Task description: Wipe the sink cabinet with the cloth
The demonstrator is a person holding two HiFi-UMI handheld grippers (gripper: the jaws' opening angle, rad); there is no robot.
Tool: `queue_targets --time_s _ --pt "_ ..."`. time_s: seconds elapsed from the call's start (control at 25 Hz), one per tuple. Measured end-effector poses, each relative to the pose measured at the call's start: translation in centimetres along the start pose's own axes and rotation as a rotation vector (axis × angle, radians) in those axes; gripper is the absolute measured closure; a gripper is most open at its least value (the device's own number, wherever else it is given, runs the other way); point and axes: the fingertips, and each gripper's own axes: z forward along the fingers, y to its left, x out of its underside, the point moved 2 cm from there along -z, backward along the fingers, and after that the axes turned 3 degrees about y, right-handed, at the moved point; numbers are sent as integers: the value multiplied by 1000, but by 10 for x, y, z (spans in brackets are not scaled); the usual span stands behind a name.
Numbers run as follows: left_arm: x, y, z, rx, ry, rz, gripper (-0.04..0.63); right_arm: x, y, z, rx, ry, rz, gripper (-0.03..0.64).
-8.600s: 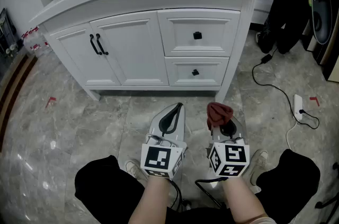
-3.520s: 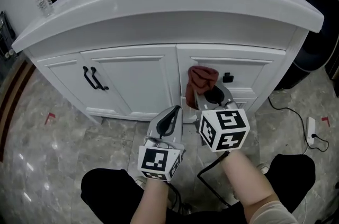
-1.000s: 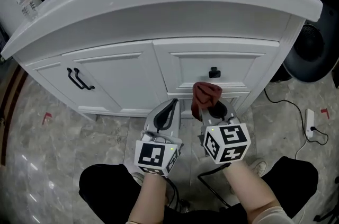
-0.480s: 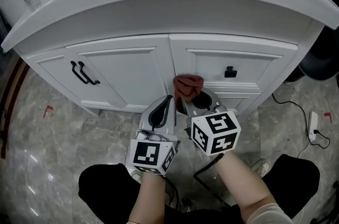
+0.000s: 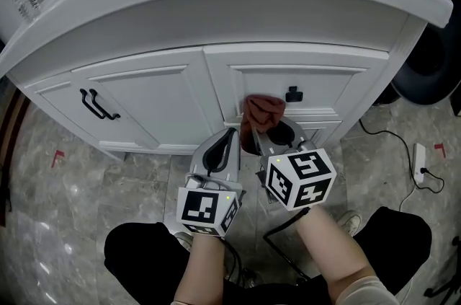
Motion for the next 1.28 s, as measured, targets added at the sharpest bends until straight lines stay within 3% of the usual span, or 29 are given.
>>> queue_targets --time_s 0.48,0.72,1.28 --pt "0 -33 22 66 4 8 595 -7 -41 -30 43 -10 98 538" --pt "0 -53 33 106 6 8 595 -15 -76 -56 155 -33 56 537" --pt "10 -92 46 174 24 -4 595 -16 -132 -103 304 -55 52 537"
